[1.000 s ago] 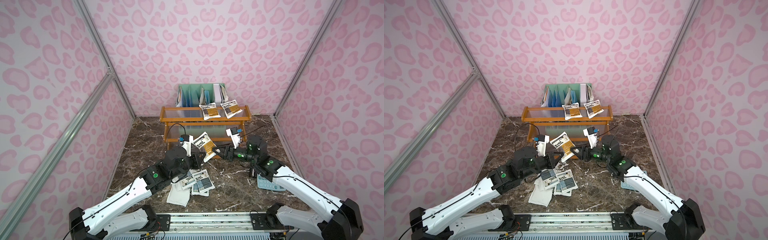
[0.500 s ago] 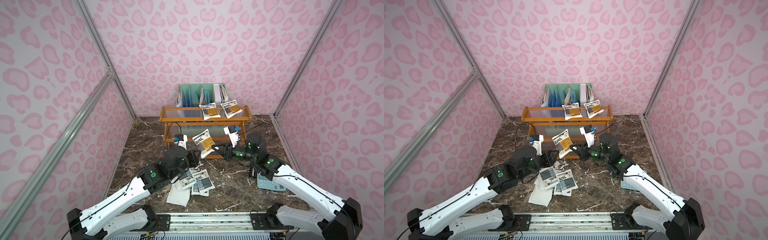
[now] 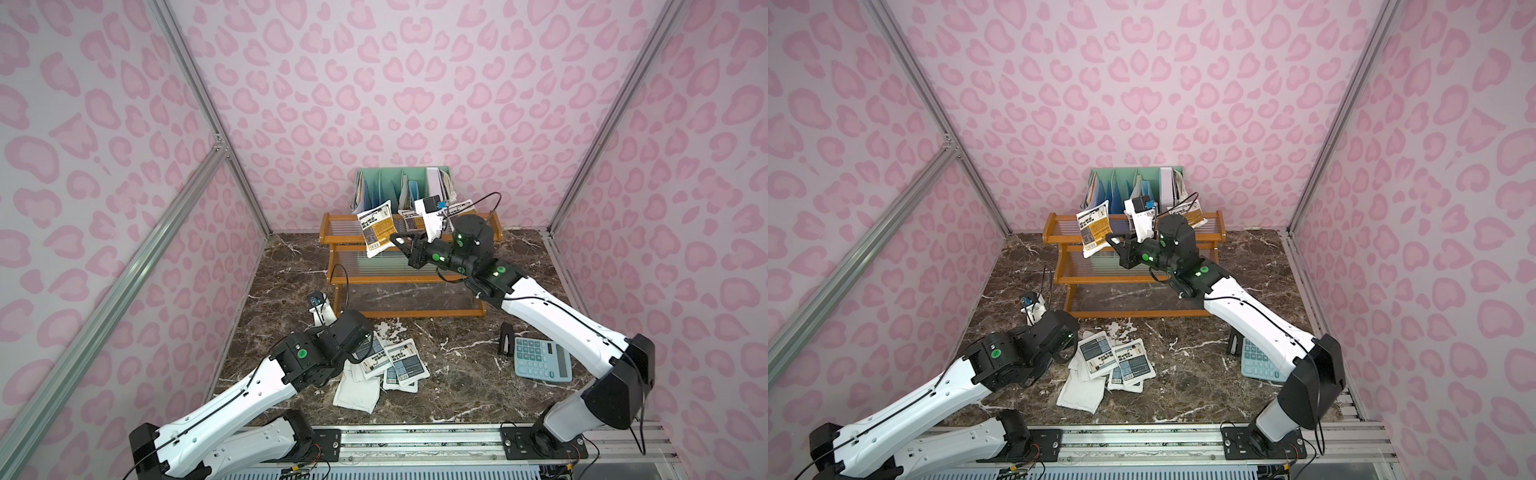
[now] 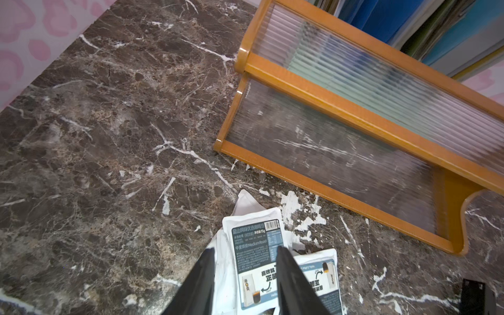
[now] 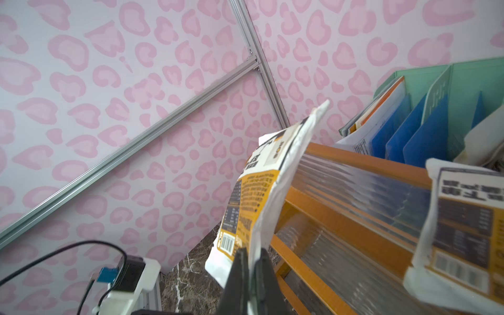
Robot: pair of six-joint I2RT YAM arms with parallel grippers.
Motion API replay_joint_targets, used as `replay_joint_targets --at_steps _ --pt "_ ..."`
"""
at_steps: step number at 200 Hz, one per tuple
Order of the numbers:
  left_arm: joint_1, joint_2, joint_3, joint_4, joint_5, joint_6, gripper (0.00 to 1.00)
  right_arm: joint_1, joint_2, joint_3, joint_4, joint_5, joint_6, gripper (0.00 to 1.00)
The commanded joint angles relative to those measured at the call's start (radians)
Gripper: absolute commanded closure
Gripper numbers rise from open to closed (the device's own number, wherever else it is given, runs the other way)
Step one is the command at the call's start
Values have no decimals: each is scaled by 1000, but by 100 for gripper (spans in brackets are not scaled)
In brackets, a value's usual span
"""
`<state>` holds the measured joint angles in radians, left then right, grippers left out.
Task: Place the bagged coffee beans on the shelf by color
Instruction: Place the bagged coffee beans on the shelf.
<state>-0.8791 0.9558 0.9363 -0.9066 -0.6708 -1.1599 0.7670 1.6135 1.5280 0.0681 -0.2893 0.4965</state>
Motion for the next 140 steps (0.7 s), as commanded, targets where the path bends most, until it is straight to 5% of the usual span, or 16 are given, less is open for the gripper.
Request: replay_joint_targets --at_steps 1,76,140 --pt "0 -3 -7 -35 -5 -38 59 10 67 57 65 104 19 100" --pt "0 25 4 -64 92 -42 58 37 276 280 77 159 33 100" --pt "0 7 -3 -83 90 -61 58 38 334 290 32 164 53 100"
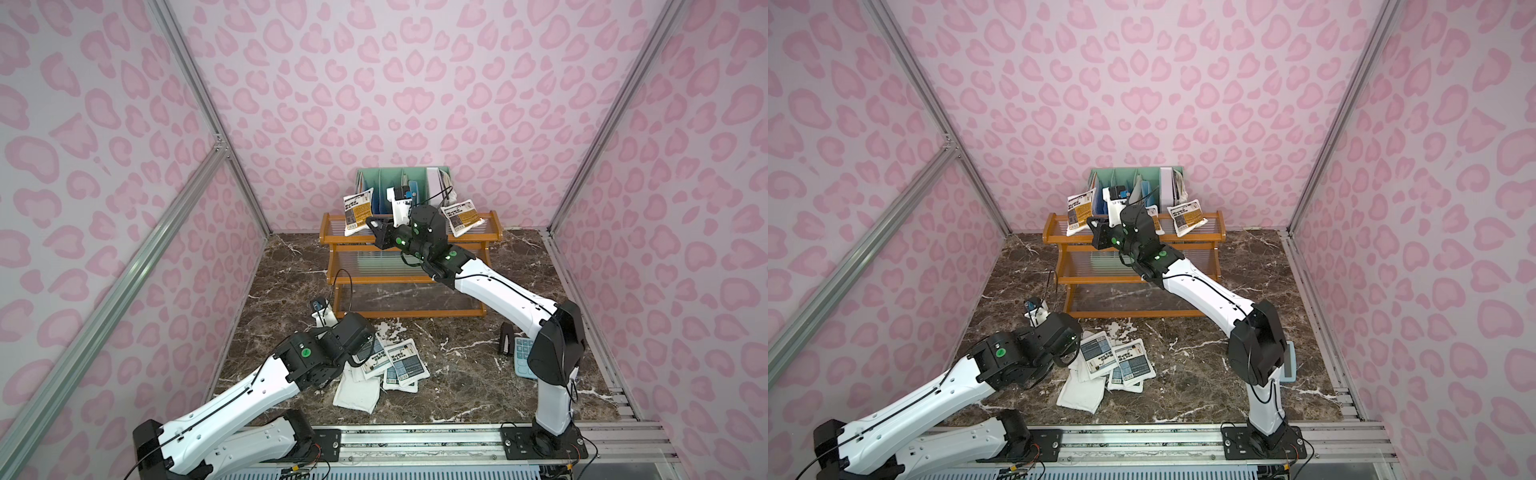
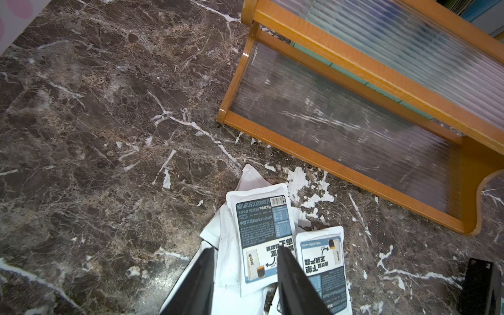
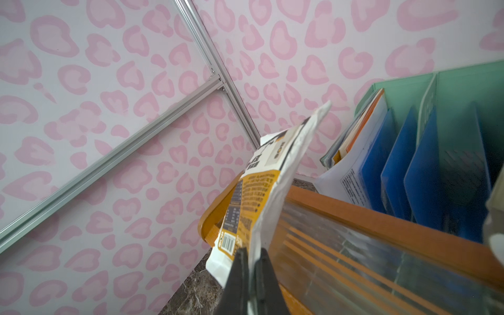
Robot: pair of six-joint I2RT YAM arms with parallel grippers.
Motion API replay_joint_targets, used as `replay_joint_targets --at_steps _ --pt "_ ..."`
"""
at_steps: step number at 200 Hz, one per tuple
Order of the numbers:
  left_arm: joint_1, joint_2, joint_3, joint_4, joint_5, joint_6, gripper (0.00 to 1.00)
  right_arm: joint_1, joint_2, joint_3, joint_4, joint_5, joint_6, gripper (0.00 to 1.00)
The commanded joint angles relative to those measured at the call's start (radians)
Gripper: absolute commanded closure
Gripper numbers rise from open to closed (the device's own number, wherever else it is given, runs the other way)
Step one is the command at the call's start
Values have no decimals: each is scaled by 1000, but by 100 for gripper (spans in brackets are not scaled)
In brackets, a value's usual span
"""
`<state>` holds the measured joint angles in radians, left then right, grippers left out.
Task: Place the bagged coffee beans on the shelf by color
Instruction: Place the bagged coffee beans on the shelf.
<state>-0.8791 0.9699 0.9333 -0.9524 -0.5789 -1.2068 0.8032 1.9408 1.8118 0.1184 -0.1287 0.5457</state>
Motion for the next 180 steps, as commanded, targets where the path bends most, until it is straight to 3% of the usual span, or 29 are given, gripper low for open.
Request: replay_joint_targets --at_steps 1,19,55,92,132,180 --pt "0 -8 0 -38 -2 -14 58 2 7 5 -19 3 3 100" --pt "0 -12 0 -43 -6 -17 58 2 13 8 -42 19 -6 97" --pt "0 -8 6 -40 -3 -9 57 1 12 7 -77 74 -14 67" --pt "0 -4 10 -39 -1 -8 57 1 3 9 -114 110 -33 47" --pt "0 0 14 -43 -24 -10 57 10 -63 -49 -110 118 -52 33" --pt "0 -2 5 -40 -74 16 56 47 -310 -299 -87 170 -130 33"
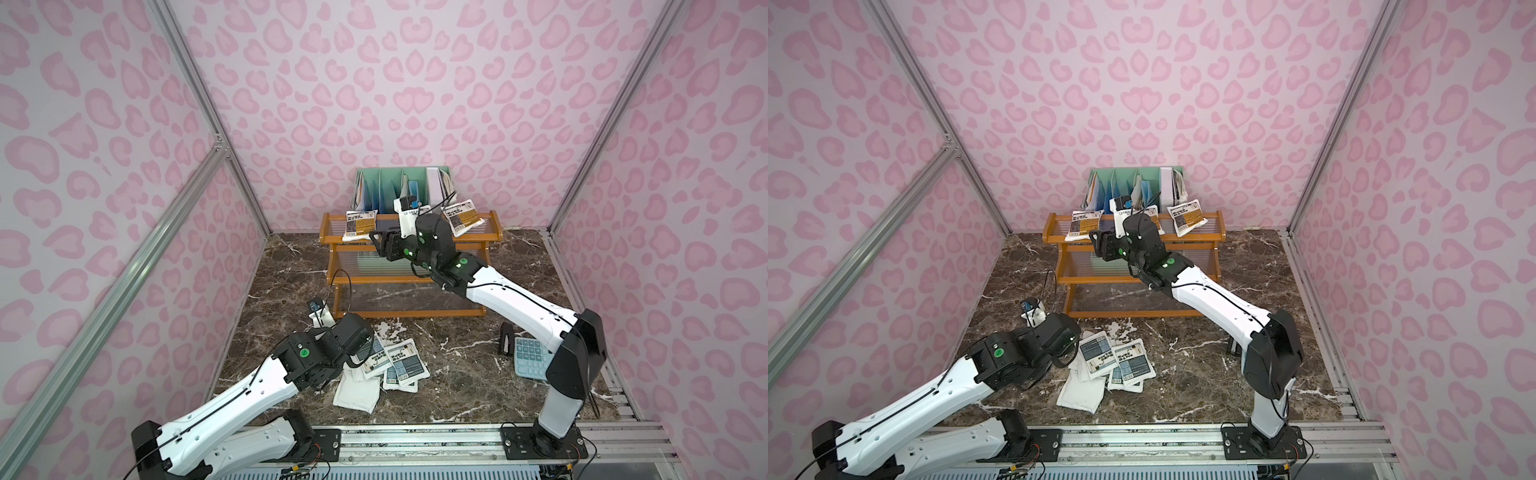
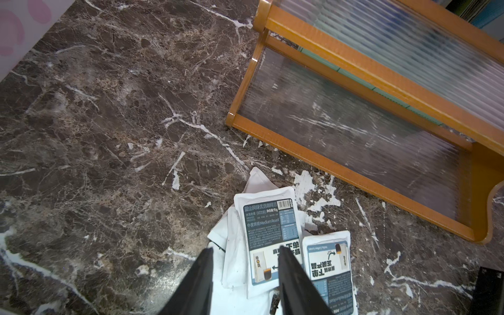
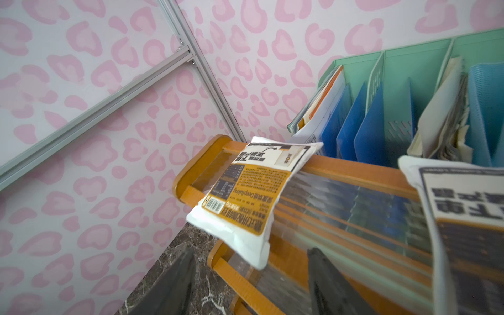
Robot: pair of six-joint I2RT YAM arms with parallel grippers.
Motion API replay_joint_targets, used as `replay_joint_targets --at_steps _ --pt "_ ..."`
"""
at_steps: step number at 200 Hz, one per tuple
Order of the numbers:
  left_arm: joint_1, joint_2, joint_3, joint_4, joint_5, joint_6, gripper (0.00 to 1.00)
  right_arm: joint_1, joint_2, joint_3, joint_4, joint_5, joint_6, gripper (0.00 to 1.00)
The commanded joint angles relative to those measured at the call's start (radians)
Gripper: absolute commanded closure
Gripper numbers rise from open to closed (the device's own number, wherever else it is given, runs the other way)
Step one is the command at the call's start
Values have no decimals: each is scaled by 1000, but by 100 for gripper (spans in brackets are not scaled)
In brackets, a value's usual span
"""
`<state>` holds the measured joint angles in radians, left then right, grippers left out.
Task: Place the bagged coffee beans on the shelf by color
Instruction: Place the bagged coffee beans on the shelf, then pick up the bagged coffee beans at the center of the board.
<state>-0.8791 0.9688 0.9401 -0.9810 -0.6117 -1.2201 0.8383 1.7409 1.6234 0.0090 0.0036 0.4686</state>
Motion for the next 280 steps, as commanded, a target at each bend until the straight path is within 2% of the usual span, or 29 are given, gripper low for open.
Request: replay_joint_targets --at_steps 1,24,52,81,100,123,155,235,253,280 --pt "0 -1 -2 -12 -42 30 56 13 -117 -119 23 38 -54 34" --pt "0 0 -26 16 -27 54 55 20 -265 -336 2 -8 -69 38" --pt "2 29 -64 97 63 79 51 32 -385 -585 -34 -123 -90 42" --pt "2 141 -71 236 257 175 49 58 -451 -806 -24 -193 -92 45" --pt "0 248 -24 243 405 262 46 85 -454 -895 -25 -206 -100 47" --pt "0 348 -14 292 554 335 42 99 -432 -950 -26 -211 -99 55" --pt "1 440 -22 318 619 347 42 100 -370 -985 -1 -234 -88 75" --pt "0 541 -80 456 679 330 42 102 -223 -1033 122 -301 -79 80" --pt "1 561 -82 486 688 337 45 104 -221 -1036 123 -298 -76 81" --pt "1 592 -80 529 707 334 54 109 -221 -1041 134 -297 -74 81"
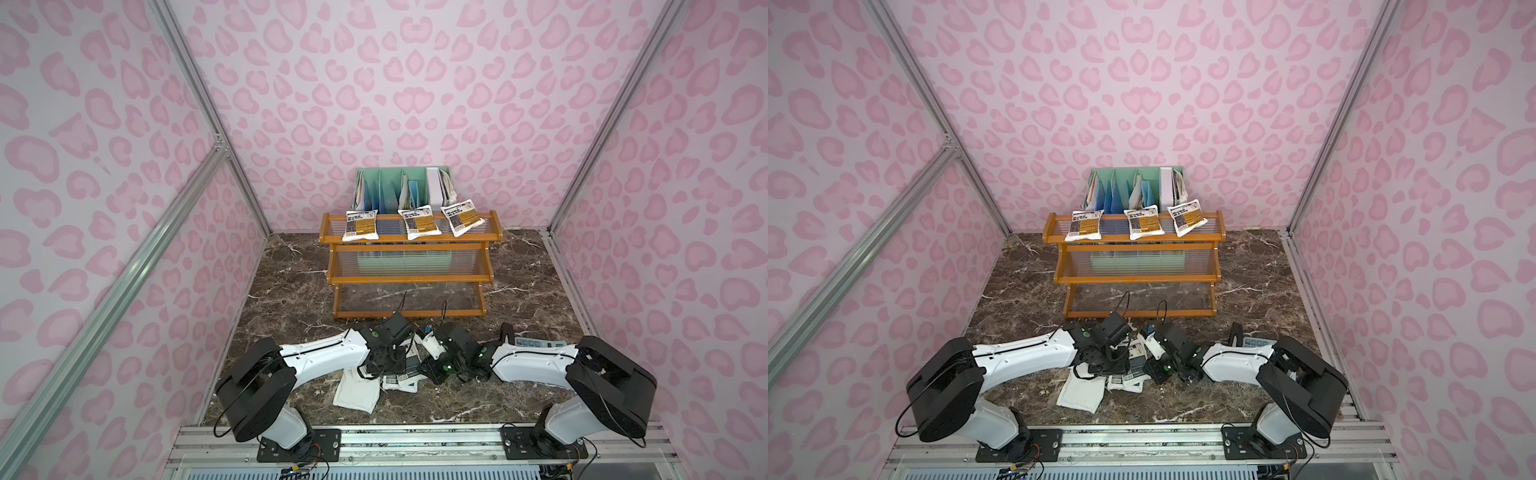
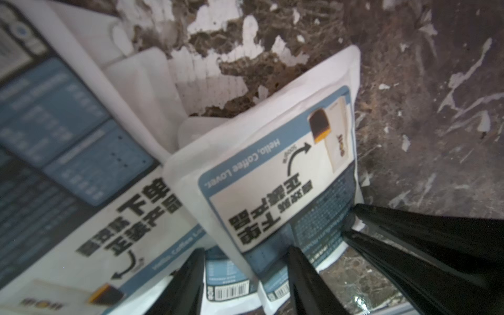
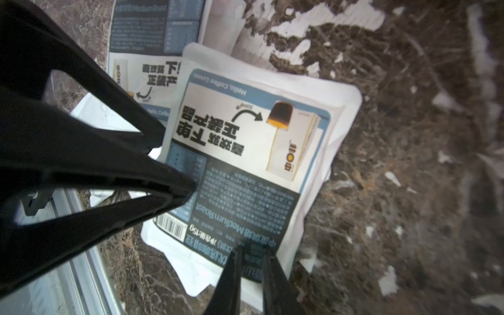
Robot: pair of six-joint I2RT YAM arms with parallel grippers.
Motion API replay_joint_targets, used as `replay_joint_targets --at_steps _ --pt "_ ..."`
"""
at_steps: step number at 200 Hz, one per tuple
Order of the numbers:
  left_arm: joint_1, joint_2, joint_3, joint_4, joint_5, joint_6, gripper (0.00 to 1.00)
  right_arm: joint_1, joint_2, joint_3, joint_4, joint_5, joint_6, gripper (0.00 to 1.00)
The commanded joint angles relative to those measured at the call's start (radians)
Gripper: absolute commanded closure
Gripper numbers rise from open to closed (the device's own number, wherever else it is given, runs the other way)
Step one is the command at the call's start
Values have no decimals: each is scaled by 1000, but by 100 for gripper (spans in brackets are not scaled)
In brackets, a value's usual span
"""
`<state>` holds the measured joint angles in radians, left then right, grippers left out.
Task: Place the bagged coffee beans on the shelf by color
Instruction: Pick up the bagged coffee beans at the center of the board.
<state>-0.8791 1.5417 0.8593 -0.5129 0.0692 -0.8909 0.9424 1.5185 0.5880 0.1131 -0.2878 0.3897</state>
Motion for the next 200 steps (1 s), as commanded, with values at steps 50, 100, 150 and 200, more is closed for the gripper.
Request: replay_joint_targets --at_steps 50,100,150,200 --pt "2 36 15 103 24 12 100 17 -2 -9 34 7 9 82" --pt "2 -71 8 26 -66 -35 100 4 -128 -42 54 47 18 82" --pt "13 -379 -38 77 -129 -53 100 -132 -359 -107 116 -19 67 48" --pt "48 -562 -106 229 -152 -105 100 -214 -504 -167 338 -149 154 45"
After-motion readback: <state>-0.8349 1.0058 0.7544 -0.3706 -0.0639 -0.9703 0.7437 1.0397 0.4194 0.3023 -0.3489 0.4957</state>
